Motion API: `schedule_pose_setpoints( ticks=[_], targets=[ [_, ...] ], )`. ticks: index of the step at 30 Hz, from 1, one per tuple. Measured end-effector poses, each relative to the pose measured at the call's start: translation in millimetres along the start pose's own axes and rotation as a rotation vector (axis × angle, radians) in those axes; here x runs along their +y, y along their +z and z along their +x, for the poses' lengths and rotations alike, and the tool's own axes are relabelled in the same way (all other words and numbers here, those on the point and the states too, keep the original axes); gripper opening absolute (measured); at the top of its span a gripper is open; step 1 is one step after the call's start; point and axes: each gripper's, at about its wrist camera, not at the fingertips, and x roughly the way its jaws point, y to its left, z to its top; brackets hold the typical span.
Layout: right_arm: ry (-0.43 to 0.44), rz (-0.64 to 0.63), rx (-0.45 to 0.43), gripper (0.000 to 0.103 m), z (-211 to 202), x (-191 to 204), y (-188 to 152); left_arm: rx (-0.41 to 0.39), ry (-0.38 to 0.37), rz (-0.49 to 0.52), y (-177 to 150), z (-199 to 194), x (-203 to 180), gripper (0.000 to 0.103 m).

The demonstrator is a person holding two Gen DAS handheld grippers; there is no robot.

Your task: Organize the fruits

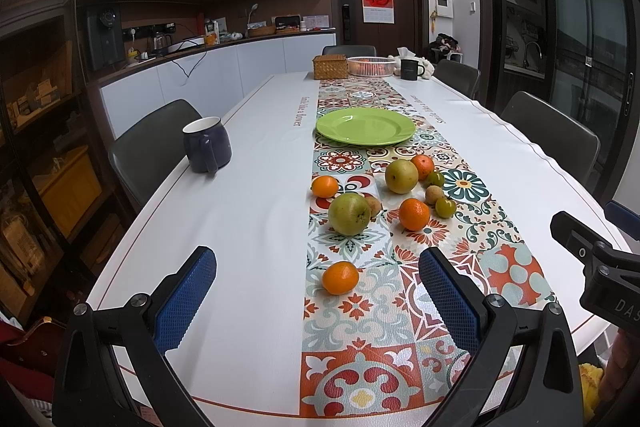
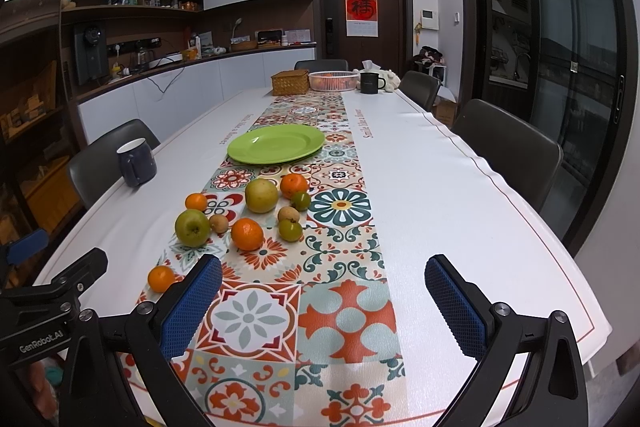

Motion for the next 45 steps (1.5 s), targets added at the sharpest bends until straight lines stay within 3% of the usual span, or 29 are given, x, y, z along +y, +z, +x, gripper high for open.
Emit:
schedule_pose_setpoints(
  ticks=[16, 25, 36, 45],
  targets=[
    [0.003, -0.003, 0.002, 0.102, -1, 3, 5, 0.001, -0.001, 0.002, 3, -1, -2, 0.103],
    [0.061, -0.046, 0.023, 0.102, 13, 9, 10, 0.005, 0.056, 0.020, 5, 3, 8, 0.103],
    [0.180, -0.189, 0.097, 0.102, 68, 35, 11, 0.105, 0.004, 0.063, 3, 41, 1, 0.079],
    [0.245, -0.279, 0.199, 0.088, 110, 59, 1, 0.231, -0.043, 0.078, -8, 79, -7, 0.061]
  ],
)
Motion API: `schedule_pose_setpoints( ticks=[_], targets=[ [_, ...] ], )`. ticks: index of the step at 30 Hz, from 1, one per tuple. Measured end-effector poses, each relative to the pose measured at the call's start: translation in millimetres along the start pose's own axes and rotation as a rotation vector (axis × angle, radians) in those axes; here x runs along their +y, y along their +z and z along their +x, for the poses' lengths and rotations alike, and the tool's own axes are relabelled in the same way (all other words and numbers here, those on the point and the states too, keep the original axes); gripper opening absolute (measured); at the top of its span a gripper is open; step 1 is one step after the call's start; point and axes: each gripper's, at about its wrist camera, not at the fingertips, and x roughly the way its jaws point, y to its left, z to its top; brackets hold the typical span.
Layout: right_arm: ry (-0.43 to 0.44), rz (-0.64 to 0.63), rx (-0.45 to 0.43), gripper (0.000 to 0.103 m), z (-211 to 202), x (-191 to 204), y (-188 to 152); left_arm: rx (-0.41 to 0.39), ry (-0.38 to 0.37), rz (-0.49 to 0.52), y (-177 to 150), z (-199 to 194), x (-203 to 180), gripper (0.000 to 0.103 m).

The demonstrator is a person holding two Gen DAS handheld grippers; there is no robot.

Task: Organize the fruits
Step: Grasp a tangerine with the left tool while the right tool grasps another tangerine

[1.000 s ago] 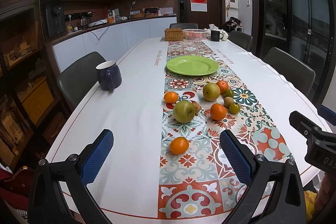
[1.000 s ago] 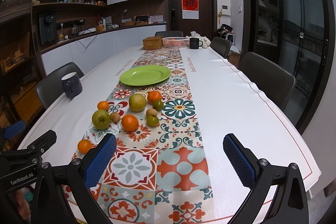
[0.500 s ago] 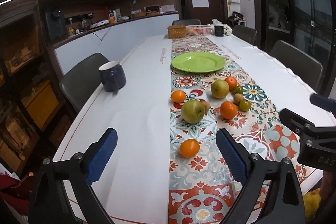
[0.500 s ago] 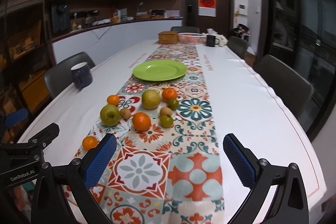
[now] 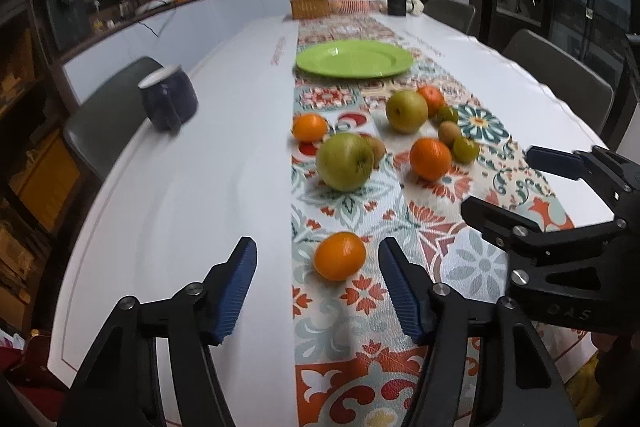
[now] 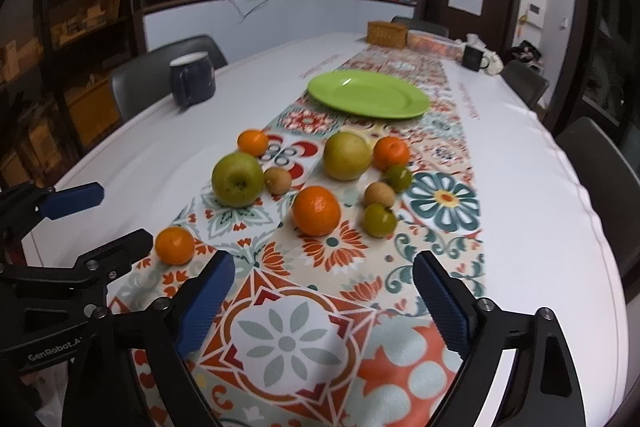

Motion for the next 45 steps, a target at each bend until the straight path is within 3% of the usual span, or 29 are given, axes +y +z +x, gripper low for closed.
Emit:
schedule_pose_setpoints(
  ticks=[9, 13, 18, 31, 38, 45],
  targets=[
    [0.047, 0.000, 0.097, 0.074, 40, 1, 2, 0.103, -0.041, 0.008, -1, 32, -2, 0.046],
    [0.056, -0.002, 0.110, 0.070, 50, 1, 5, 0.117, -0.055, 0.020, -2, 38, -6, 0.044],
    [0.066, -0.011, 0.117, 0.066, 60, 2, 8, 0.152, -0.057, -0.002, -2, 48, -2, 0.032],
    [0.082, 0.015, 0.138, 0.054, 79, -6, 21, 0.117, -0.103, -0.018, 23, 53, -4, 0.032],
    [0.082, -0.007, 0.129, 0.041, 85, -3, 25, 0.104, -0.091, -0.010, 28, 52, -6, 0.032],
    [0.095, 0.001, 0.111, 0.041, 81, -6, 25, 0.078, -0.094, -0.014, 33, 46, -5, 0.032]
  ],
)
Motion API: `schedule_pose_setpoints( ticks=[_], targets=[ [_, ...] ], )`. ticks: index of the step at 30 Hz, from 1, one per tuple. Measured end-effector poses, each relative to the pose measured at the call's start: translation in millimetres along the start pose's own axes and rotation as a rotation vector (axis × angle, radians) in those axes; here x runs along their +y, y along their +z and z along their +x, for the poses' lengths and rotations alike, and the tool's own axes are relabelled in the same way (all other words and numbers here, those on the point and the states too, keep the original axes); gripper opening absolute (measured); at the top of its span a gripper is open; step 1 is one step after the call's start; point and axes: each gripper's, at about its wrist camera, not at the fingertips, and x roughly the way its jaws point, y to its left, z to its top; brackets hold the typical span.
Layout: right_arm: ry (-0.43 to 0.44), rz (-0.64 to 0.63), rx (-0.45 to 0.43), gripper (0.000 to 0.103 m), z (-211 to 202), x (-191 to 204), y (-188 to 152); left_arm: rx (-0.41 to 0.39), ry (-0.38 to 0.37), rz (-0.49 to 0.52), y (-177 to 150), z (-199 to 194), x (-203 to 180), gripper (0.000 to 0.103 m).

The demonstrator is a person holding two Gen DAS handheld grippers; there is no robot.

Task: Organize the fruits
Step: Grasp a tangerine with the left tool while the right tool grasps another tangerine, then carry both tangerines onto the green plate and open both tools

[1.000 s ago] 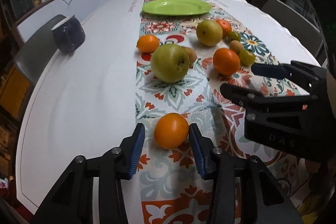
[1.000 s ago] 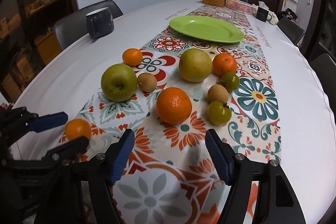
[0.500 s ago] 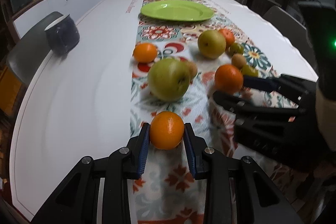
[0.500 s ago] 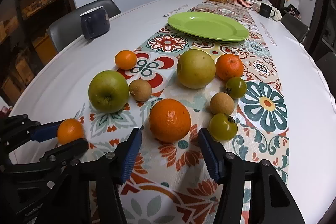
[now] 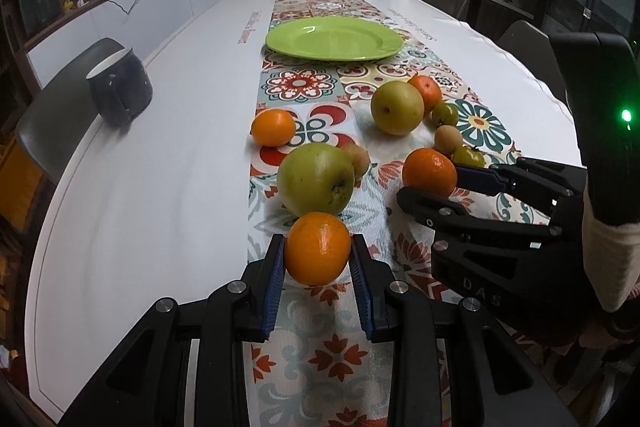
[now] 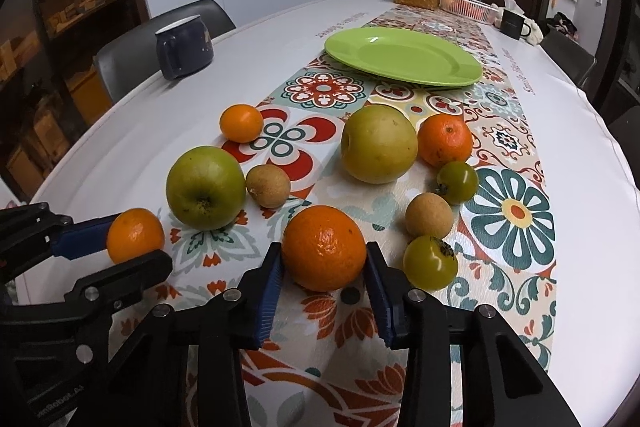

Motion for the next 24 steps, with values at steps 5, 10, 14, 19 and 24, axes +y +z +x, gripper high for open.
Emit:
schedule_pose_setpoints(
  ticks=[5, 10, 14, 19, 24],
  targets=[
    [-0.003, -0.007, -0.037, 0.041, -14, 1, 1, -0.024, -0.002, -0.003, 2, -9, 0, 0.032],
    [-0.001, 0.009, -0.064, 0.041, -32, 0, 2, -0.060, -0.006, -0.007, 5, -22, -1, 0.032],
    [-0.012, 0.025, -0.093, 0.041, -49, -2, 3, -0.093, -0.012, -0.012, 11, -32, -3, 0.032],
    [-0.016, 0.051, -0.130, 0.041, -69, -8, 8, -0.133, -0.030, -0.008, 21, -43, -7, 0.032],
    [-0.024, 0.051, -0.164, 0.041, -82, -13, 18, -0.175, -0.030, 0.009, 40, -49, -9, 0.032]
  ],
)
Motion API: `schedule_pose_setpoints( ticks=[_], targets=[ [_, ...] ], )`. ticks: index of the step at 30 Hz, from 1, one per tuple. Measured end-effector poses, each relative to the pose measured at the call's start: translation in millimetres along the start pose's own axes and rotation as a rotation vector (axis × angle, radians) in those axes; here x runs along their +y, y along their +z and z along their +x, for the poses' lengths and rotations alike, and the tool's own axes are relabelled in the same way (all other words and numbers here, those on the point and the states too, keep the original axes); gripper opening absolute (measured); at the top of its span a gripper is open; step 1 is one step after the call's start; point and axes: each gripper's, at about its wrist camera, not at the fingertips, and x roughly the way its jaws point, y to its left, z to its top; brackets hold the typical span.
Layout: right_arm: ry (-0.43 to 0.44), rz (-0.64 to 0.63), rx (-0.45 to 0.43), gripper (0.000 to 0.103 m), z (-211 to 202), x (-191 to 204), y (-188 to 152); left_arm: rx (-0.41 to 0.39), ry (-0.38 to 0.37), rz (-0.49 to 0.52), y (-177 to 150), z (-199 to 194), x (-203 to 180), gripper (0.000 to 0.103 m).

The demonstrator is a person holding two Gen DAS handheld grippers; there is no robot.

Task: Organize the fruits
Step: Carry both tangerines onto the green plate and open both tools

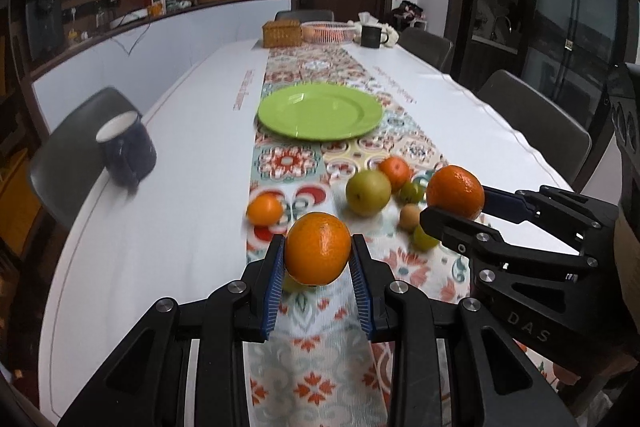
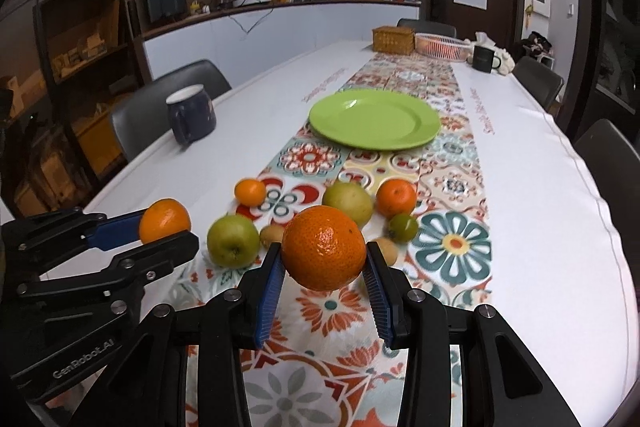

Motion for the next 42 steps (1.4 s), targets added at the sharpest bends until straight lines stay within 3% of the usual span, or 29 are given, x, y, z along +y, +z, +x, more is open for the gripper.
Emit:
schedule_pose_setpoints(
  ticks=[9, 15, 28, 37, 42],
  targets=[
    [0.002, 0.007, -0.061, 0.041, -1, -16, 41, -0.077, -0.009, 0.030, 54, 11, 3, 0.032],
    [-0.012, 0.001, -0.082, 0.041, 14, -34, 77, -0.079, -0.029, 0.034, 93, 33, 9, 0.032],
    [0.040, 0.041, 0.040, 0.041, 96, -74, 137, 0.053, -0.096, 0.014, 155, 126, 21, 0.032],
    [0.031, 0.040, 0.164, 0.041, 169, -91, 137, 0.197, -0.098, 0.025, 157, 208, 32, 0.032],
    [0.028, 0.044, 0.204, 0.041, 196, -99, 136, 0.248, -0.091, 0.035, 154, 235, 34, 0.032]
  ],
)
